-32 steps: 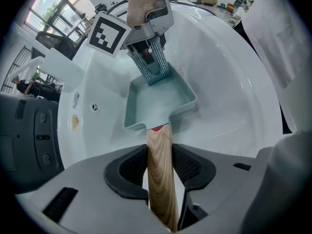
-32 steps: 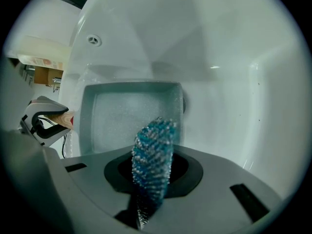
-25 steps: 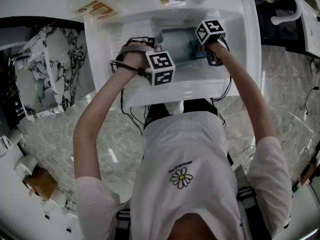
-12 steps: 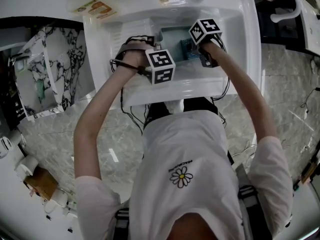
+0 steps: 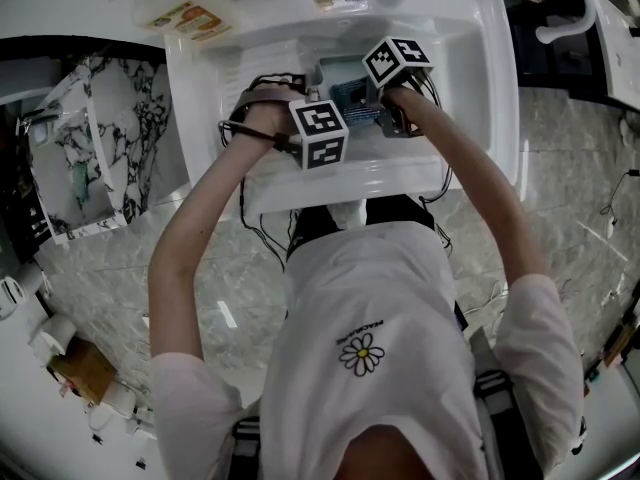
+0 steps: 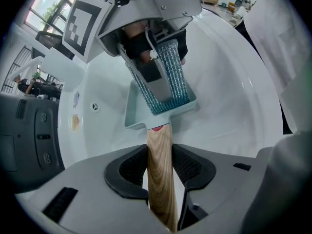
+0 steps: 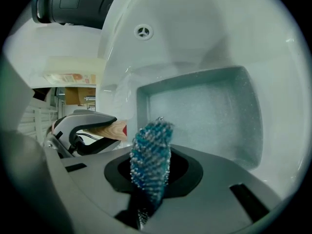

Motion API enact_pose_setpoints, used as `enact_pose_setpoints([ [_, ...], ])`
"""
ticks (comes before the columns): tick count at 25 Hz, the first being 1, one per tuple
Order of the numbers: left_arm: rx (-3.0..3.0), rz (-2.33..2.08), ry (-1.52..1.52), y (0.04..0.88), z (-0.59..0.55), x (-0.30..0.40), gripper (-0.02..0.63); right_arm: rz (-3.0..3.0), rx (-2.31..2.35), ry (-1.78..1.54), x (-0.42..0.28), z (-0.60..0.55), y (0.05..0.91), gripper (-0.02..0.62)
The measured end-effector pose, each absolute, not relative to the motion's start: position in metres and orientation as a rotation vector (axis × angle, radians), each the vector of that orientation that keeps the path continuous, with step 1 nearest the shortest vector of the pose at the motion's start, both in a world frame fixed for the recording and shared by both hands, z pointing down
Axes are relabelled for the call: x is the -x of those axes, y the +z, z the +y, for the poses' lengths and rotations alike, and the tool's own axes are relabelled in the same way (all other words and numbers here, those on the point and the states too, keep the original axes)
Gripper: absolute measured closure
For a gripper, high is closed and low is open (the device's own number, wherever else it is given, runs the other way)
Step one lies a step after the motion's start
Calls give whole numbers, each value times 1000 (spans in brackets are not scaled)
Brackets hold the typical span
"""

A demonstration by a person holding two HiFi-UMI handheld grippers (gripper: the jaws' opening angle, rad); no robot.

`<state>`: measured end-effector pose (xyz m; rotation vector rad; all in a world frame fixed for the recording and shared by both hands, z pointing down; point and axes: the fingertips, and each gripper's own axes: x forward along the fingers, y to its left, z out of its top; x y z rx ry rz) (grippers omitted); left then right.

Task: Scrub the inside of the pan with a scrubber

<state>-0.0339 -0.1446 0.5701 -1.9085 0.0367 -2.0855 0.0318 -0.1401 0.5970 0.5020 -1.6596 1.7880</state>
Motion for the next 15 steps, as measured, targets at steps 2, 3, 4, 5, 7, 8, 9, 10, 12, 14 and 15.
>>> enact_pose_setpoints([
  [2, 1906, 36, -2087, 570, -145, 34, 443, -1672, -481, 1817, -24, -139, 592, 538],
  [3, 1906, 36, -2087, 570, -145, 34, 443, -1679, -471, 1825, -20, -138, 590, 538],
  [4, 1905, 37, -2087, 570, -145, 34, 443, -1686, -464, 1823, -17, -138, 588, 538],
  [5, 1904, 37, -2088, 570, -145, 34, 443, -1692, -460, 1810, -15, -138, 587, 538],
  [7, 1902, 36, -2089, 570, -145, 34, 443, -1701, -457, 1784, -14, -138, 587, 538],
  [8, 1902, 35, -2089, 570, -145, 34, 443, -1702, -458, 1781, -15, -138, 587, 538],
  [9, 1902, 33, -2089, 571, -145, 34, 443, -1703, -462, 1781, -16, -138, 587, 538],
  [10, 1903, 31, -2089, 571, -145, 34, 443, -1706, -471, 1785, -17, -139, 586, 538],
  [12, 1904, 29, -2089, 571, -145, 34, 443, -1730, -511, 1789, -22, -142, 583, 537],
  [14, 1901, 25, -2090, 571, -145, 34, 443, -1785, -563, 1768, -29, -146, 576, 537],
  [15, 1900, 23, -2091, 571, -145, 34, 443, -1816, -583, 1751, -34, -146, 570, 537],
])
